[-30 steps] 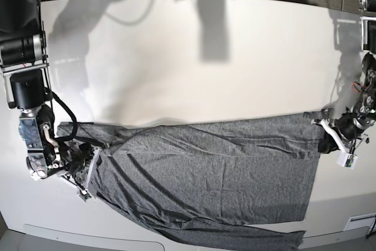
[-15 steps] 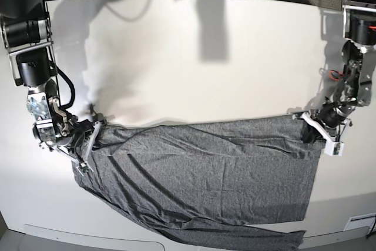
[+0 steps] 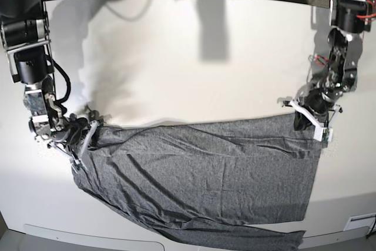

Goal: Fold the T-shirt properly

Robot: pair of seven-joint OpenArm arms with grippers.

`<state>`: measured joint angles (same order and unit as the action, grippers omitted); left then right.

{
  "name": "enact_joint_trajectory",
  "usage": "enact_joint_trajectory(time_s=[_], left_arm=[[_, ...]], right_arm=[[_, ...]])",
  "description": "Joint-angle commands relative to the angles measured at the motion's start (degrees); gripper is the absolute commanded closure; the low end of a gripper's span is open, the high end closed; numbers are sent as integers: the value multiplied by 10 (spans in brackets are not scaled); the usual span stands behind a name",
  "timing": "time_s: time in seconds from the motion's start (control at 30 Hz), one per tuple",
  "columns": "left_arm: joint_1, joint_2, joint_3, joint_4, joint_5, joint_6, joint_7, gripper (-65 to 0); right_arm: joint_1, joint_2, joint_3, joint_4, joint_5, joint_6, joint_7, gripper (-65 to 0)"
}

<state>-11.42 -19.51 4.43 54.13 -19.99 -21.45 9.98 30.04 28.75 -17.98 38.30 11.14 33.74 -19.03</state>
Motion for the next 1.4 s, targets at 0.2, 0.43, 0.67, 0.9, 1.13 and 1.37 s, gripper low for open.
enact_joint_trajectory(time_s=[0.2, 0.43, 0.67, 0.9, 1.13, 1.37], left_arm=[[67, -19, -3, 44, 4, -9, 10, 0], [169, -55, -3, 170, 4, -6, 26, 0], [269, -65, -29, 244, 5, 45, 24, 0], [357, -65, -111, 247, 5, 26, 2, 0], [430, -44, -167, 247, 5, -52, -17, 0], [483, -30, -217, 274, 4, -116, -21, 0]], right_arm=[[-59, 59, 0, 28, 62, 55, -43, 0], [-162, 119, 0, 130, 130, 54, -57, 0], [-290, 158, 21, 263, 151, 26, -102, 0], [-445, 155, 132, 383, 150, 22, -110, 0], [-577, 114, 238, 479, 146, 23, -125, 0], [-658, 41, 329, 542, 122, 23, -118, 0]])
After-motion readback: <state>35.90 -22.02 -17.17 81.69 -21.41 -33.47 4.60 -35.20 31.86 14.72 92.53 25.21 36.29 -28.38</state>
